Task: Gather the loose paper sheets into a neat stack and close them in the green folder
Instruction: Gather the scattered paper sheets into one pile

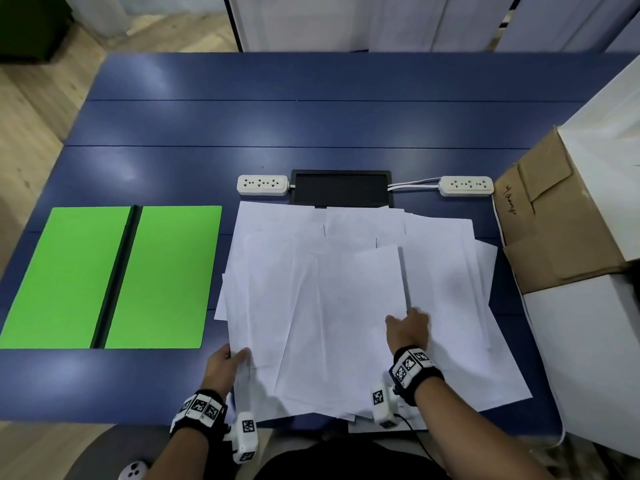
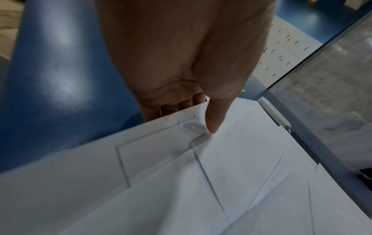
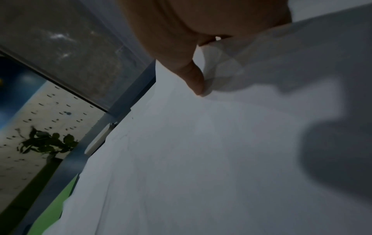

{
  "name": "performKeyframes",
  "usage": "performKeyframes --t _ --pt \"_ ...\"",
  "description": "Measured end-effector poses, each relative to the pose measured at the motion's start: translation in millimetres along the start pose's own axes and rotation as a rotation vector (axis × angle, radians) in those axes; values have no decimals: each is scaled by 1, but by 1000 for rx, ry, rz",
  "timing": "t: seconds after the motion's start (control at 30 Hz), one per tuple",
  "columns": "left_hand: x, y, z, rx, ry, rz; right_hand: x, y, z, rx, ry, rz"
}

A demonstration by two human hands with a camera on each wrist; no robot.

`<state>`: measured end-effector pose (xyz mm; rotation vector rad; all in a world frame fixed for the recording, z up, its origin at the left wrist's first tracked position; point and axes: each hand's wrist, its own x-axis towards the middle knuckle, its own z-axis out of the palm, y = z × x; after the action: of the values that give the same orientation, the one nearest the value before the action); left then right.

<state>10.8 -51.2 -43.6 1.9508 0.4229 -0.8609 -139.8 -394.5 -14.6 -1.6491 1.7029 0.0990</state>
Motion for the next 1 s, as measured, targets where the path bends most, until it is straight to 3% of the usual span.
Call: performKeyframes --t 0.27,0.43,0.67,0.77,0.9,1.0 --pt "-12 8 6 -69 -11 -25 -20 -23 31 61 -58 -3" --pt "-13 8 6 -79 -41 -13 -27 -50 47 -79 -130 -5" --pt "-9 5 4 -59 -50 5 -33 -54 69 62 -119 27" --pt "-9 4 5 -90 -47 1 -34 -49 72 -68 -181 -17" --pt "0 -4 2 -59 -49 12 -35 -45 65 -209 -73 -135" --pt "5 -7 0 -30 -49 21 -30 -44 51 -205 -20 -104"
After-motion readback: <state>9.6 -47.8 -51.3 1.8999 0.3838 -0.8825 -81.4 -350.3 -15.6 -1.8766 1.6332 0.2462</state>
